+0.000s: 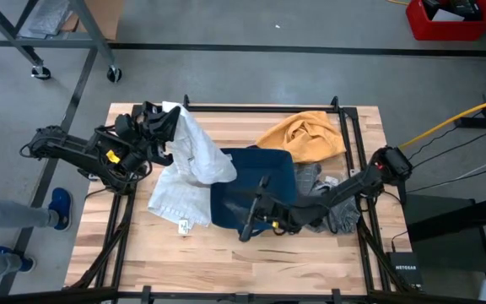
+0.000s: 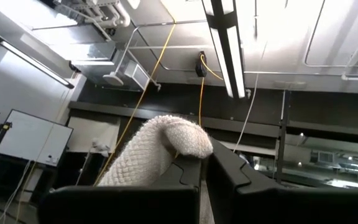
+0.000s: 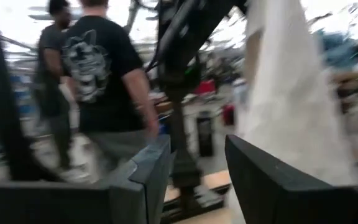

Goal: Fold towel
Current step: Fold the white patterned towel

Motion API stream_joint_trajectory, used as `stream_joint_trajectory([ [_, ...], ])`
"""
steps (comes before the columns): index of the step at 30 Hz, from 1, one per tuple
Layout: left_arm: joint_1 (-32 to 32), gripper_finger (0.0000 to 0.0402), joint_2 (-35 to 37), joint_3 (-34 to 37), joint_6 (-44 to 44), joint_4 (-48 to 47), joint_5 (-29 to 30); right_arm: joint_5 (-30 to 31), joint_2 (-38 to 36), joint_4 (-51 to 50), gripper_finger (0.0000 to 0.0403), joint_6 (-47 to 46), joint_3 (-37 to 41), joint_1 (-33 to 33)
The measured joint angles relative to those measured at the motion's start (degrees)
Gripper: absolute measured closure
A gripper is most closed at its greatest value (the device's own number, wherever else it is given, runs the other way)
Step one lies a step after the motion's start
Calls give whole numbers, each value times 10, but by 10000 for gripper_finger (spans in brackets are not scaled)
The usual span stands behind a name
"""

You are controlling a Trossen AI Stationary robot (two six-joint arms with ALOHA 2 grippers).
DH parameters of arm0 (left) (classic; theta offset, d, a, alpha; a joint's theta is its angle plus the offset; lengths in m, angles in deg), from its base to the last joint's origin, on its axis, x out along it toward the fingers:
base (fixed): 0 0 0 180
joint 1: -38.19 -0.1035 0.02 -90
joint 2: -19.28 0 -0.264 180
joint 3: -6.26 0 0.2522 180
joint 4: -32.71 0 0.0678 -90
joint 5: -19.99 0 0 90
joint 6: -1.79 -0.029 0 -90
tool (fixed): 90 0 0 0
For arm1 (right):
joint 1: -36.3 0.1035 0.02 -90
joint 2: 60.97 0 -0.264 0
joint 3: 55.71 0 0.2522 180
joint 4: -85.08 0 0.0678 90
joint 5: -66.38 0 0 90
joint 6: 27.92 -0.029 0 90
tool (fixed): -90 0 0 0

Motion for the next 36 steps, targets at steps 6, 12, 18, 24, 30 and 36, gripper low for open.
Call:
stream_joint_trajectory([
  [6, 0, 401, 0, 0, 0, 0, -32, -27, 0, -85, 242, -151, 0, -12],
  [12, 0, 401, 0, 0, 1, 0, -81, -62, 0, -134, 242, -296, 0, -16],
  [18, 1, 401, 0, 0, 26, 0, -86, -59, 8, -139, 242, -399, 0, -18],
  [24, 1, 401, 0, 0, 28, 3, -87, -54, 41, -138, 242, -542, 0, -28],
  [30, 0, 401, 0, 0, 27, 35, -87, -25, 72, -123, 242, -622, 0, -41],
  [36, 0, 401, 0, 0, 30, 50, -90, -2, 80, -88, 242, -610, 0, -68],
])
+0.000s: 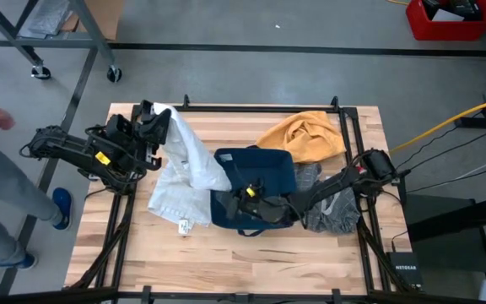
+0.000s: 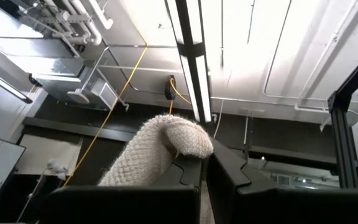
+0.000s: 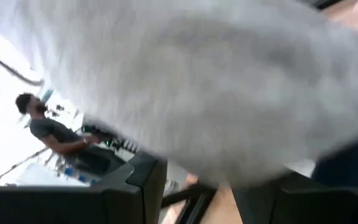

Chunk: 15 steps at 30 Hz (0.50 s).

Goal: Fold towel
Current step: Fold the white patterned towel

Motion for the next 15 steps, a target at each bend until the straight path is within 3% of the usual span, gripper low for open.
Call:
stream_joint_trajectory([
  [8, 0, 402, 0, 0, -4, 10, 0, -52, 0, 49, 242, 63, 0, -15],
  [15, 0, 401, 0, 0, 0, 11, -1, -38, 0, 75, 242, 130, 0, -15],
])
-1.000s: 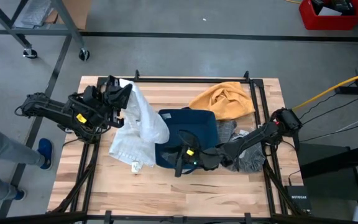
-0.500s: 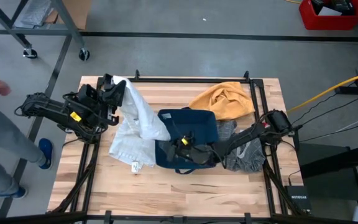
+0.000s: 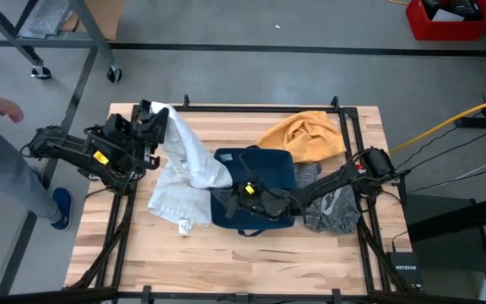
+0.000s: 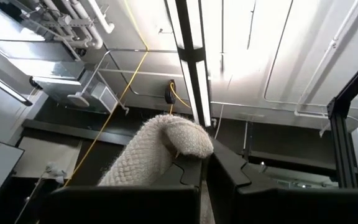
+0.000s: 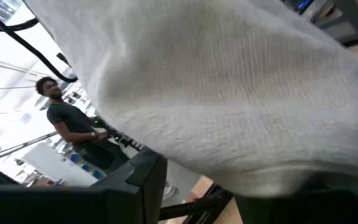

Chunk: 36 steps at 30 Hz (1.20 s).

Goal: Fold towel
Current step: Fold the white patterned towel

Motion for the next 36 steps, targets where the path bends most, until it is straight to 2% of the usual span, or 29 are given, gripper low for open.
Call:
stream_joint_trajectory([
  [6, 0, 401, 0, 0, 0, 16, 0, -3, 0, 9, 242, 9, 0, 0],
  [16, 0, 402, 0, 0, 0, 17, 0, 0, 0, 71, 242, 77, -1, -4],
  [24, 0, 401, 0, 0, -2, 16, 0, -7, 19, 68, 245, 129, -50, -4],
  [28, 0, 402, 0, 0, -10, 16, 0, -28, 26, 68, 283, 167, -81, -3],
  [33, 1, 402, 0, 0, -14, 11, 0, -42, 26, 69, 384, 251, -100, -3],
  [36, 3, 402, 0, 0, -9, 9, 0, -54, 25, 76, 387, 309, -114, -3],
])
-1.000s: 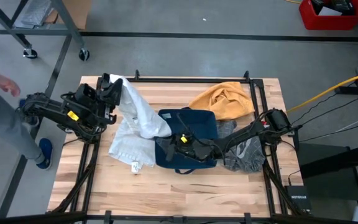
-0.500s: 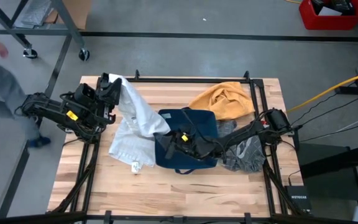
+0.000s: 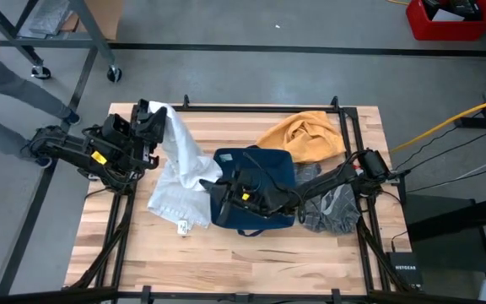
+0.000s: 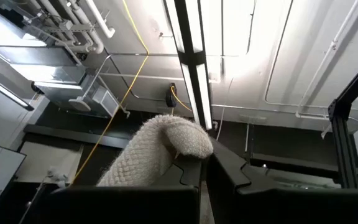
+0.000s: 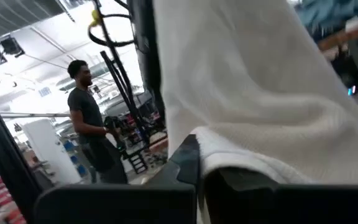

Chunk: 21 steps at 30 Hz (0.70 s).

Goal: Fold towel
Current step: Fold the white patterned towel

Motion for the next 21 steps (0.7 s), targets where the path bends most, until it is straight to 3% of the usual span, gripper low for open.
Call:
stream_joint_trajectory([
  [4, 13, 402, 2, 0, -10, -9, 0, -3, 0, 29, 396, 86, -21, 0],
  [11, 45, 387, 35, 0, -51, -116, 0, 7, -42, 51, 398, 228, -46, 0],
  [21, 69, 390, 82, 0, -83, -309, 4, 76, -110, 48, 400, 310, -45, 0],
])
